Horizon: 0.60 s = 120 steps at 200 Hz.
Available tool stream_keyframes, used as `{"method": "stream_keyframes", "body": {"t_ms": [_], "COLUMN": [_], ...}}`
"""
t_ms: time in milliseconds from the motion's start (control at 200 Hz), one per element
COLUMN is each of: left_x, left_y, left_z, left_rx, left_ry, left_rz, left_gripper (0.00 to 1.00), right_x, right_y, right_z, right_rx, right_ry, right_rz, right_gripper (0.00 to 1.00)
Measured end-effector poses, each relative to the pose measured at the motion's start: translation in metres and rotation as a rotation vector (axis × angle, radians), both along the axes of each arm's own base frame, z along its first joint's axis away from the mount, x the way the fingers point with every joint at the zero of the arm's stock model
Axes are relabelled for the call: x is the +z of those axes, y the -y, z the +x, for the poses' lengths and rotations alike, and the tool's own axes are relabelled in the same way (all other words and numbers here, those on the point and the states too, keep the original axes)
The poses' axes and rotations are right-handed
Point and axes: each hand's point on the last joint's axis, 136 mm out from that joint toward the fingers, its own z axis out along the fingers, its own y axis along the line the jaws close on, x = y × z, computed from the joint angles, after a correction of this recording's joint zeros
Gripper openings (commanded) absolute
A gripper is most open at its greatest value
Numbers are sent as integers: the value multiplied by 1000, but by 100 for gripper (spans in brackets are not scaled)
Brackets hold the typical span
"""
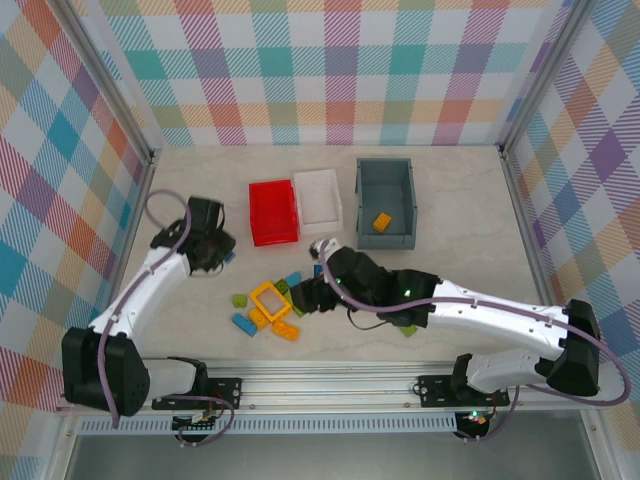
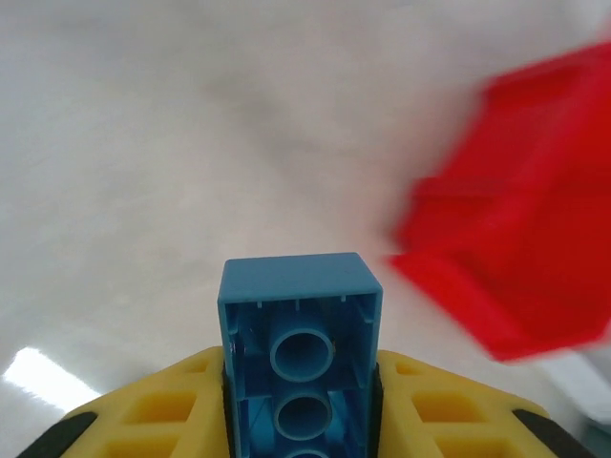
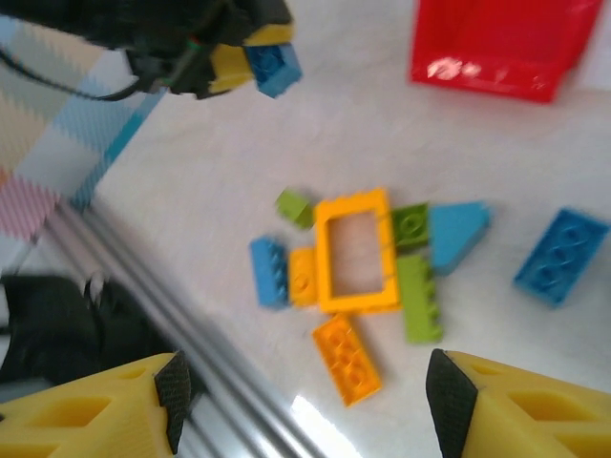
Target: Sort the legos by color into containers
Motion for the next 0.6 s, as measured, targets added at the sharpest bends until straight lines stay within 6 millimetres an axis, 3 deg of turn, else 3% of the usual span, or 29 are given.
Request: {"method": "stream_keyframes", "body": {"t_ms": [80, 185, 370, 600], "left_x": [32, 35, -1, -51], "left_y": [27, 55, 88, 95], "left_z": [34, 62, 109, 128], "left_rx": [-115, -236, -379, -446], "left_ry": [72, 70, -20, -138], "left_rz": [26, 69, 136, 198], "left_gripper": [29, 28, 30, 32], "right_x": [5, 11, 14, 10], "right_y": [11, 20, 27, 27], "right_z": [26, 51, 70, 71], "right_rx": [-91, -186, -277, -297], "right_ry": [-10, -28, -58, -81], "right_rz": [19, 39, 69, 71], "right_gripper": [68, 68, 69, 69]}}
